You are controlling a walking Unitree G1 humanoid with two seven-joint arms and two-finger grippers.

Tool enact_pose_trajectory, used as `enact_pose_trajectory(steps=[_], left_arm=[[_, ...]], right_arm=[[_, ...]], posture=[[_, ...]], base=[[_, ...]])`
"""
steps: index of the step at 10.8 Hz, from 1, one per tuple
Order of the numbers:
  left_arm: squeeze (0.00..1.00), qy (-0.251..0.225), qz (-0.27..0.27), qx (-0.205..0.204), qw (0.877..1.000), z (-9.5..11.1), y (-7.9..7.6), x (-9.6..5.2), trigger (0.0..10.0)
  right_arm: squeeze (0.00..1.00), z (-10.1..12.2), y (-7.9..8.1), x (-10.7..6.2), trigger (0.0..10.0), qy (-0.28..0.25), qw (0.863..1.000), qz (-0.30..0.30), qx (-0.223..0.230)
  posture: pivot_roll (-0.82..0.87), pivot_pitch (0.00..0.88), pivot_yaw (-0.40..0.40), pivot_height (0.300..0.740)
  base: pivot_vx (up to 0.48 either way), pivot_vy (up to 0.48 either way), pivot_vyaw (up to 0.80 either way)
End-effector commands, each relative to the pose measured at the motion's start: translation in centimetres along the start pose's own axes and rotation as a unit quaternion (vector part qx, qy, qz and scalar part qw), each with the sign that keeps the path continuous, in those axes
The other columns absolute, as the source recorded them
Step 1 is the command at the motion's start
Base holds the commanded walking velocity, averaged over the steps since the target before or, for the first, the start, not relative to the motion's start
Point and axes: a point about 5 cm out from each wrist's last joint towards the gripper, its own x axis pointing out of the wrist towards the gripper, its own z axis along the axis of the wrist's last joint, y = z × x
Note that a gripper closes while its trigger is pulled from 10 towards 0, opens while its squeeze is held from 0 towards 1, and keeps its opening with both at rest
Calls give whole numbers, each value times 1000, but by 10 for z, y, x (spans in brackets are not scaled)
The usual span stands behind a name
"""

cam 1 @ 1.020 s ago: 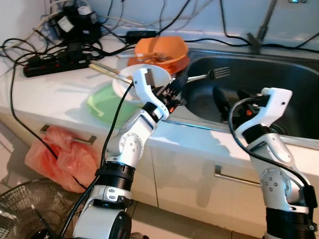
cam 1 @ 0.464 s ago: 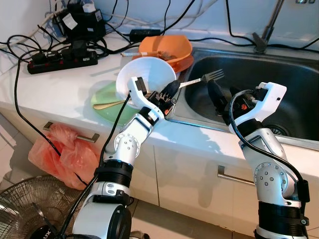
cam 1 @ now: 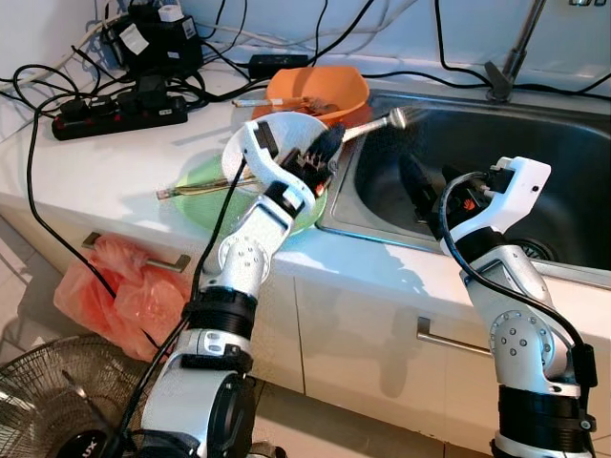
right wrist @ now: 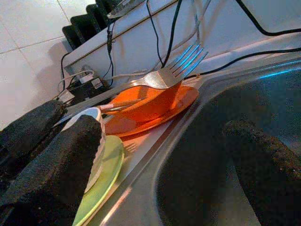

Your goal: Kitchen organization

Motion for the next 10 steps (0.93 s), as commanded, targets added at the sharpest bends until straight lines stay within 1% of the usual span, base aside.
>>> enact_pose_trajectory(steps=[1, 2, 3, 4, 6, 7, 8, 10], left_arm=[[0, -8, -49, -8, 999, 0, -35, 24, 0], [0, -12, -51, -1, 999, 3, -38, 26, 0], [0, -14, -63, 13, 998, 4, -46, 27, 0], [0, -12, -77, 14, 997, 3, -53, 26, 0], [0, 18, -91, -12, 996, -16, -55, 23, 0], [0, 29, -94, -44, 994, -25, -55, 23, 0], [0, 41, -95, -83, 991, -36, -56, 25, 0], [0, 61, -93, -103, 988, -49, -56, 27, 0]], right_arm=[[0, 3, 2, 3, 10000, -4, 1000, 2, -4], [0, 3, 1, 2, 10000, -5, 1000, 1, -5], [0, 3, 1, 3, 10000, -6, 1000, 0, -6], [0, 5, 0, 4, 10000, -8, 1000, 0, -5], [0, 7, -1, 5, 10000, -11, 1000, -1, 6], [0, 10, -2, 6, 10000, -16, 1000, -5, 22], [0, 15, -4, 7, 10000, -29, 998, -10, 63], [0, 23, -5, 8, 10000, -47, 991, -7, 125]], posture=[[48, 54, 75, 740], [49, 53, 75, 740], [50, 51, 74, 740], [52, 49, 73, 740], [51, 43, 73, 740], [47, 41, 76, 740], [44, 40, 77, 740], [31, 41, 83, 740]], base=[[0, 0, 0], [0, 0, 0], [0, 0, 0], [0, 0, 0], [0, 0, 0], [0, 0, 0], [0, 0, 0], [0, 0, 0]])
